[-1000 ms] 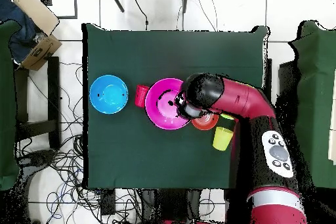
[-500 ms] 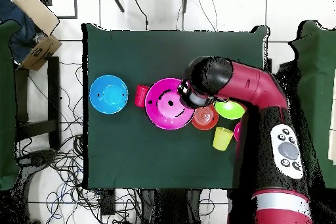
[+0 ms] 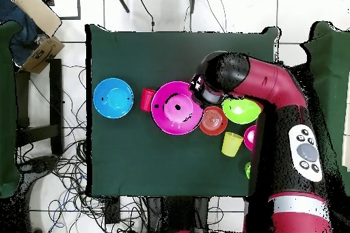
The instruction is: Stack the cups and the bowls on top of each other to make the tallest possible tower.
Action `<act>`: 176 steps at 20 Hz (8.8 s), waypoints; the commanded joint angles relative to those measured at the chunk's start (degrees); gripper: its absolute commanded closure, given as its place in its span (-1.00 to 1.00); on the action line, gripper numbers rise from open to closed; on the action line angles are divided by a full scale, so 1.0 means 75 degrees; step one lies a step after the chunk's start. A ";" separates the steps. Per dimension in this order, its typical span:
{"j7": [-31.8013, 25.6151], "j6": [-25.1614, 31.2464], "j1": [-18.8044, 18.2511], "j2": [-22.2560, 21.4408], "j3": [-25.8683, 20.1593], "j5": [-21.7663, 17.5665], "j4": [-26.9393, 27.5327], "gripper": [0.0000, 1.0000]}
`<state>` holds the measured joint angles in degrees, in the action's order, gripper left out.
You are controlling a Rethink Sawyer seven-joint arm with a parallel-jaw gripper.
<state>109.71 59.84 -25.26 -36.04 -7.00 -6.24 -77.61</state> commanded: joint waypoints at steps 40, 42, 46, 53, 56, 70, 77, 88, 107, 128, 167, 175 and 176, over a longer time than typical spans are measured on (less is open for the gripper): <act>-0.1727 0.2438 -0.0042 0.1802 -0.1257 -0.1495 0.2992 -1.00; -0.1786 0.2154 -0.0070 0.1718 -0.1209 -0.1492 0.2674 -1.00; -0.1943 0.1643 -0.0153 0.1590 -0.1182 -0.1528 0.2183 -1.00; -0.2320 0.1679 -0.0307 0.1670 -0.1245 -0.1633 0.2377 -1.00; -0.2526 0.1923 -0.0404 0.2056 -0.1309 -0.1757 0.2999 -1.00; -0.2581 0.2374 -0.0508 0.2297 -0.1403 -0.1830 0.3686 -1.00; -0.2604 0.2293 -0.0540 0.2282 -0.1377 -0.1816 0.3660 -1.00; -0.2517 0.1669 -0.0726 0.2308 -0.1356 -0.1786 0.3232 -1.00; -0.1919 0.0142 -0.0930 0.2151 -0.1280 -0.1853 0.2087 -1.00; -0.0786 -0.0046 -0.0491 0.1802 -0.1011 -0.1693 0.1799 -1.00; -0.0770 -0.2765 -0.1156 0.2242 -0.1097 -0.2028 0.0367 -1.00; -0.1063 -0.3095 -0.1328 0.2299 -0.1150 -0.2100 0.0175 -1.00; -0.1113 -0.3102 -0.1346 0.2299 -0.1153 -0.2111 0.0172 -1.00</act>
<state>108.98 40.03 -35.01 -21.37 -12.66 -16.62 -71.98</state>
